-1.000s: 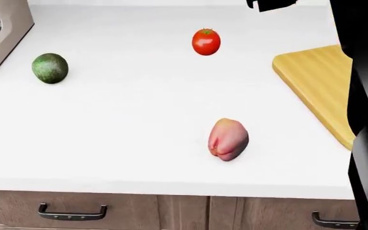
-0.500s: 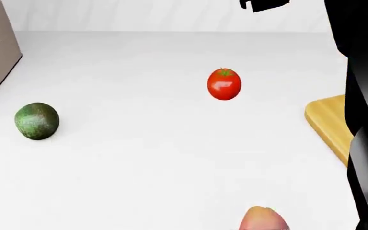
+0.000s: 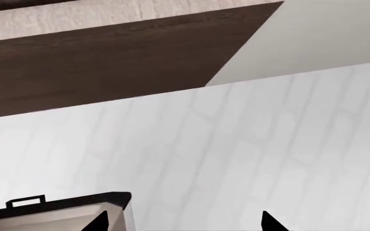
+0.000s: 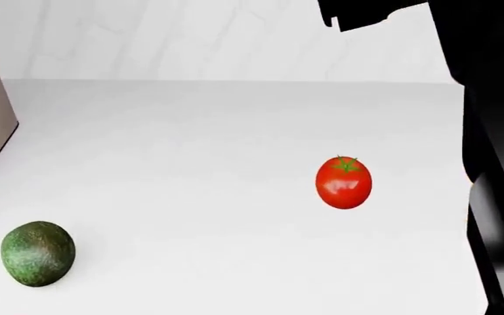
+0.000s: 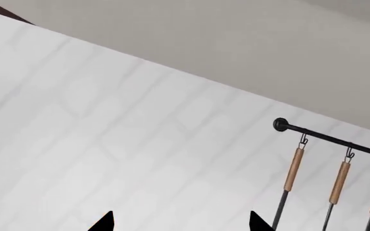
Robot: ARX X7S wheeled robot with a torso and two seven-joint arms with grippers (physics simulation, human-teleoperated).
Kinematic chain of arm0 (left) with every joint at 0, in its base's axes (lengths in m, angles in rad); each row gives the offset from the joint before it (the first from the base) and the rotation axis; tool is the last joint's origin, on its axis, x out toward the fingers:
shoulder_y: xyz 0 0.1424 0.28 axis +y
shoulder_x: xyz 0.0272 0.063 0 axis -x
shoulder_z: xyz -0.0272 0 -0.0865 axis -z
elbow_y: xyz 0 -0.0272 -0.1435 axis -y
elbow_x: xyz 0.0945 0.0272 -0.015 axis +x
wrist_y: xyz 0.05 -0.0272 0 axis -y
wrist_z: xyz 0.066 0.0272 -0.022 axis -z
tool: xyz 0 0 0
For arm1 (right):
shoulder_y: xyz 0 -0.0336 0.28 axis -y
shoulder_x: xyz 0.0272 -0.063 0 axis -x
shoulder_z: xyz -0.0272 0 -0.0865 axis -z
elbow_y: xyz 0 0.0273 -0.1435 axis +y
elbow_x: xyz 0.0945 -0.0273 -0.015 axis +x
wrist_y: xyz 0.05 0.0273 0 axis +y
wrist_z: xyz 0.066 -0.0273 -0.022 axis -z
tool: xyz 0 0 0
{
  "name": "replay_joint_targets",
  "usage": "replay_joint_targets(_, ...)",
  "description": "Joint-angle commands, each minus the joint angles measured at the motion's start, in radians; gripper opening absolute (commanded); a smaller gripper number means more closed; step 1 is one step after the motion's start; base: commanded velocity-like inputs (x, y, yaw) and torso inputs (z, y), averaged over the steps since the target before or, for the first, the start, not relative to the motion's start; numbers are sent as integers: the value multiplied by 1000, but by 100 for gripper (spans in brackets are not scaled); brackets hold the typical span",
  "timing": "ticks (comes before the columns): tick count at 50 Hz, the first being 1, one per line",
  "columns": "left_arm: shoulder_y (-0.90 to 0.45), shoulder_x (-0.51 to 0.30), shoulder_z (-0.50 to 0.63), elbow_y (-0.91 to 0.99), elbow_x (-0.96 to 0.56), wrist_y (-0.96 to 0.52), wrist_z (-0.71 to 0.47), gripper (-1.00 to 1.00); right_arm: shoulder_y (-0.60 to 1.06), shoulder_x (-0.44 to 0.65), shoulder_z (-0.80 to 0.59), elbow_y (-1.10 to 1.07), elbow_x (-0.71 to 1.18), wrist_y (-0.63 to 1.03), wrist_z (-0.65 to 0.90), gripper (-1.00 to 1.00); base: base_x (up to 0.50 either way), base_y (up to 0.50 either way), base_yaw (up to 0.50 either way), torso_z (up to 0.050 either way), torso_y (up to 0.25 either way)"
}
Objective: Place the avocado, onion, tomato and bell pepper on the cutting board.
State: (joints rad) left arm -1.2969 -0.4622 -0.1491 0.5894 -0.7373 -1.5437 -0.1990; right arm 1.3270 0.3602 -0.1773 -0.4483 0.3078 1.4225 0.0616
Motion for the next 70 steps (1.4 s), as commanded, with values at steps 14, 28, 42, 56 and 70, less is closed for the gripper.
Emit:
replay_joint_targets(14,-2,-58,-29,15,-137,-12,-88,100,17,26,45,157,101,92,-118,100,0,0,0,0,0)
replay_joint_targets(28,-20,-78,-19,-2,-213,-1,-142,100,287,256,-220,571,1259,142,578,100,0,0,0,0,0)
replay_joint_targets(42,-16,-86,19,-26,-228,42,-161,100,352,293,-467,617,1424,121,558,100,0,0,0,0,0)
replay_joint_targets(56,7,-98,-1,-9,-271,40,-189,100,279,315,-534,573,1247,17,417,100,0,0,0,0,0)
replay_joint_targets(70,18,-110,19,-19,-286,69,-201,100,215,282,-617,619,1095,-87,297,100,0,0,0,0,0)
